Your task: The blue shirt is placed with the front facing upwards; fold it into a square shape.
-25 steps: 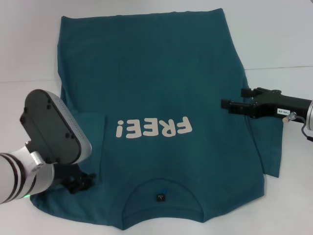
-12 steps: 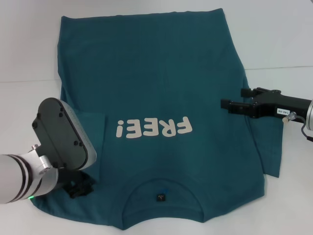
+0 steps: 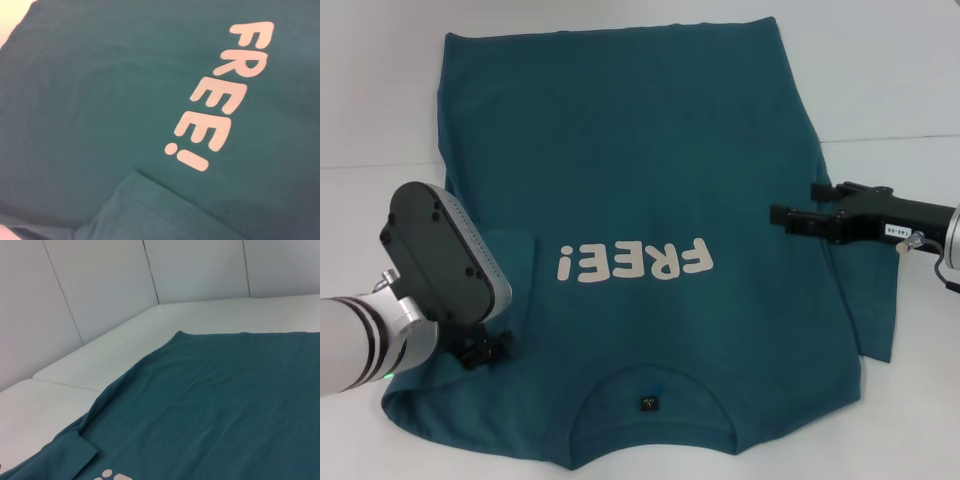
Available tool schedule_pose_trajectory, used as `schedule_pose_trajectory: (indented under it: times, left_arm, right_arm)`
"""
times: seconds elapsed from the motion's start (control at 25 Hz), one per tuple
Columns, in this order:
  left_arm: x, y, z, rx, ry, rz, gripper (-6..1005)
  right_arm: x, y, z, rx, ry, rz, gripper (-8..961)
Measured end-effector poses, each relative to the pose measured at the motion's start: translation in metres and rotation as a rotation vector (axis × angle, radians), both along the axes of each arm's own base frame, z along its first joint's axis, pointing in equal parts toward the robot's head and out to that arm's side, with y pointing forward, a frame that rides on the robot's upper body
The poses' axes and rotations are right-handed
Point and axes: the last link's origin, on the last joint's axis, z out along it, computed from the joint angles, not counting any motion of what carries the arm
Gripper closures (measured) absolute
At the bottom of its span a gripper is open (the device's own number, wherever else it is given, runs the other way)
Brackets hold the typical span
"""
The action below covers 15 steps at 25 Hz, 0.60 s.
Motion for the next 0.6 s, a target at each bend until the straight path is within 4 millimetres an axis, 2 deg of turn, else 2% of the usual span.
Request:
schedule_pose_trajectory:
  times: [0.6]
  left_arm:
    - [0.014, 0.004, -0.009, 0.029, -0.052, -0.031, 274]
  right_arm:
    - [0.003, -0.004, 0.001, 0.0, 0.019, -0.008, 43]
